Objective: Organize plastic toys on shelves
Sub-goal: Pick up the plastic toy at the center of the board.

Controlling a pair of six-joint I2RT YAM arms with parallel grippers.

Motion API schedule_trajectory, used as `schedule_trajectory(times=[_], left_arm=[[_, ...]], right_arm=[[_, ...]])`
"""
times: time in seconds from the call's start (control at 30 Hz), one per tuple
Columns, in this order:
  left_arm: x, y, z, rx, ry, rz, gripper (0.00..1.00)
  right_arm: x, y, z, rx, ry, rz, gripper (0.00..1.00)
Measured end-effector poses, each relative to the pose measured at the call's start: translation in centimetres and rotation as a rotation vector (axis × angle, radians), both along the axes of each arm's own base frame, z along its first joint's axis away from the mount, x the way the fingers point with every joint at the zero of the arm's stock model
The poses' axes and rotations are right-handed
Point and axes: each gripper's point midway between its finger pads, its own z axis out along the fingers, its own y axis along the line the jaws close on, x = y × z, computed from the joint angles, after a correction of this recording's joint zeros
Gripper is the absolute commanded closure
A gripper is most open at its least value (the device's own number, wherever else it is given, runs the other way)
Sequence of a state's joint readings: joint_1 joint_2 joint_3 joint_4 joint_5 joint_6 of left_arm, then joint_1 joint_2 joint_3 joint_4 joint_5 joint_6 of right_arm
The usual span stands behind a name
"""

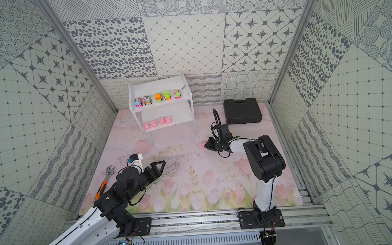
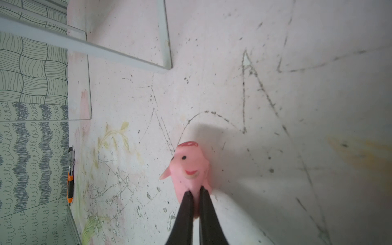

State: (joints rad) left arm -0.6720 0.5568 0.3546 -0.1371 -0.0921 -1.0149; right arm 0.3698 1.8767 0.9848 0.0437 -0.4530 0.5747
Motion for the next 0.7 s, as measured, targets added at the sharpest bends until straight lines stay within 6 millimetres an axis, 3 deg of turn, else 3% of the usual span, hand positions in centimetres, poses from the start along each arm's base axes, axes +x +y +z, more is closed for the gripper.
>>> schedule_trajectory(times=[0.27,0.37,0.47,0.57,0.7], left_arm=[[0.5,-0.7,0.8,0.015,-0.022,-0.033,0.18],[0.6,-1.4,1.3,0.024,-0.035,-0.068,0.19],[0.7,-2.5,2.2,0.044,-0.057,-0.139,0.22],[0.6,-4.0,3.4,0.058,-0.093,-0.234,0.25],[0.1,-6.6,5.0,0.06,-0.138,-0.402,0.27]], right_arm=[[-1.5,-0.6,0.5,0.008,-0.027,0.028,1.0],[-2.5,-0.7,1.6,0.021,-0.057,0.053,1.0],[-4.3,-0.8,3.9,0.04,-0.125,0.098,1.0],[-6.3,-0.2,7.5,0.066,-0.243,0.175,1.0],[-10.6,2.7,13.2,0.1,-0.468,0.374,1.0]])
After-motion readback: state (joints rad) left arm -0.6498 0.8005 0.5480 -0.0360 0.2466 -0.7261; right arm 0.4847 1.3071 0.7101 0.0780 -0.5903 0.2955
